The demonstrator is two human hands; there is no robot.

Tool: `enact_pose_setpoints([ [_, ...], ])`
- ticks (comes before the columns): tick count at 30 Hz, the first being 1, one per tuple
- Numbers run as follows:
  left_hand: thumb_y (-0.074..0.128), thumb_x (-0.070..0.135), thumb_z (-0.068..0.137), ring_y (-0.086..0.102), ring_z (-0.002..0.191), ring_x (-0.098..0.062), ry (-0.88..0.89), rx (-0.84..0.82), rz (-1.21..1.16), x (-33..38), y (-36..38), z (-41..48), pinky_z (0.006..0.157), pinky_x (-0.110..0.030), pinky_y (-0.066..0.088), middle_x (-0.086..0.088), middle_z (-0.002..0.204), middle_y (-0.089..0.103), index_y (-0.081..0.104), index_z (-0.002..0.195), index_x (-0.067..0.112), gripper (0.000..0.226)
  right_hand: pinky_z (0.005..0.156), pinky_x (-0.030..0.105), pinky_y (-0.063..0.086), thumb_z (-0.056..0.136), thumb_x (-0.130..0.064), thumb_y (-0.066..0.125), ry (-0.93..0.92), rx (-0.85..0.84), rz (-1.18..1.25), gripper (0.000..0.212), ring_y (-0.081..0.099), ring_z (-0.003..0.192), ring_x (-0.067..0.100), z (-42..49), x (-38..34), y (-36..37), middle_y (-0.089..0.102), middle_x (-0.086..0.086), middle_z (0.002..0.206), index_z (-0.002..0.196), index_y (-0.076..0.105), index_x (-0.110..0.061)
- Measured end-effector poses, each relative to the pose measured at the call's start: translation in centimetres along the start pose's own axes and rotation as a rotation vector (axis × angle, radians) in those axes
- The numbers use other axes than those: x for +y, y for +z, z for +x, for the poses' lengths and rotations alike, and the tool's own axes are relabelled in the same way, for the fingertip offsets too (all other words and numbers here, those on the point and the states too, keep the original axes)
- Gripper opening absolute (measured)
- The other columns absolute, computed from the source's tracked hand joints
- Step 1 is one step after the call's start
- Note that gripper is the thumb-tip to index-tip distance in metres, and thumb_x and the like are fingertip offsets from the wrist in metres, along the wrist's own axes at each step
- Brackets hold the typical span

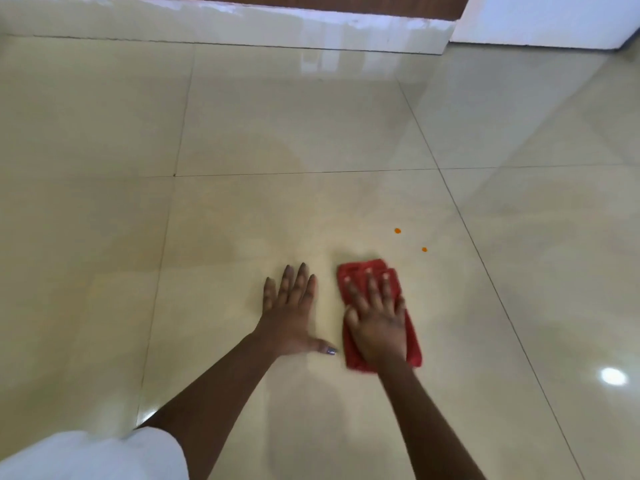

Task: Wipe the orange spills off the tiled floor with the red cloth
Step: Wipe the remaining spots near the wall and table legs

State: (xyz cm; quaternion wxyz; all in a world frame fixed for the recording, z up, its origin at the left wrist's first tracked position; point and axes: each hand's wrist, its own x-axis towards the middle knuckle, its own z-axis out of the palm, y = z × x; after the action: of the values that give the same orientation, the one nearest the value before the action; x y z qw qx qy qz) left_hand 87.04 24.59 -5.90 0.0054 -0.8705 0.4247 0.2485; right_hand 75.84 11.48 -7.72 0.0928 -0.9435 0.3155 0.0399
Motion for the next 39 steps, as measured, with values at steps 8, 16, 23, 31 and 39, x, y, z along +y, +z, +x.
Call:
enact_pose_setpoints([
  [8,0.051,0.089,0.047,-0.045,0.127,-0.031,-0.048,-0.094,-0.002,0.2,-0.4,2.8,0.099,-0.064,-0.02,-0.001,0.141,-0.047,-0.028,0.141,0.021,0.141,0.109,0.052,0.022,0.08,-0.049,0.022,0.232,0.023,0.001,0.063,0.011,0.143,0.023,-2.2,9.2,-1.1,0.024,0.0,0.154,0.142,0.029,-0.041],
  [16,0.028,0.099,0.026,-0.054,0.119,-0.023,0.015,-0.093,-0.066,-0.3,-0.4,2.8,0.085,-0.053,-0.036,0.006,0.134,-0.054,-0.032,0.139,0.025,0.148,0.114,0.049,0.003,0.095,-0.04,0.028,0.112,-0.033,0.031,0.055,-0.009,0.144,0.02,13.1,2.7,-2.6,-0.003,-0.004,0.158,0.147,0.01,-0.041],
  [23,0.043,0.094,0.041,-0.053,0.119,-0.024,-0.009,-0.102,-0.043,-0.1,-0.7,2.6,0.083,-0.053,-0.037,0.005,0.133,-0.055,-0.039,0.131,0.017,0.145,0.107,0.054,0.028,0.082,-0.042,0.033,-0.051,0.05,0.037,0.057,0.023,0.141,0.024,3.7,6.1,-0.9,0.031,-0.003,0.151,0.139,0.036,-0.04],
  [31,0.04,0.092,0.037,-0.056,0.116,-0.023,0.007,-0.134,-0.06,-0.1,-1.2,2.9,0.079,-0.049,-0.04,0.008,0.129,-0.059,-0.041,0.131,0.021,0.142,0.114,0.05,0.004,0.092,-0.046,0.021,-0.032,-0.042,0.025,0.055,-0.009,0.144,0.021,14.8,0.0,-2.0,-0.002,-0.004,0.158,0.146,0.012,-0.042],
  [39,0.05,0.087,0.051,-0.056,0.117,-0.026,-0.014,-0.155,-0.034,0.0,-1.2,2.8,0.079,-0.052,-0.04,0.005,0.131,-0.057,-0.04,0.131,0.021,0.138,0.11,0.05,0.018,0.085,-0.047,0.027,0.113,0.065,0.032,0.057,0.009,0.144,0.019,7.9,9.2,-1.9,0.02,-0.003,0.155,0.142,0.028,-0.043],
])
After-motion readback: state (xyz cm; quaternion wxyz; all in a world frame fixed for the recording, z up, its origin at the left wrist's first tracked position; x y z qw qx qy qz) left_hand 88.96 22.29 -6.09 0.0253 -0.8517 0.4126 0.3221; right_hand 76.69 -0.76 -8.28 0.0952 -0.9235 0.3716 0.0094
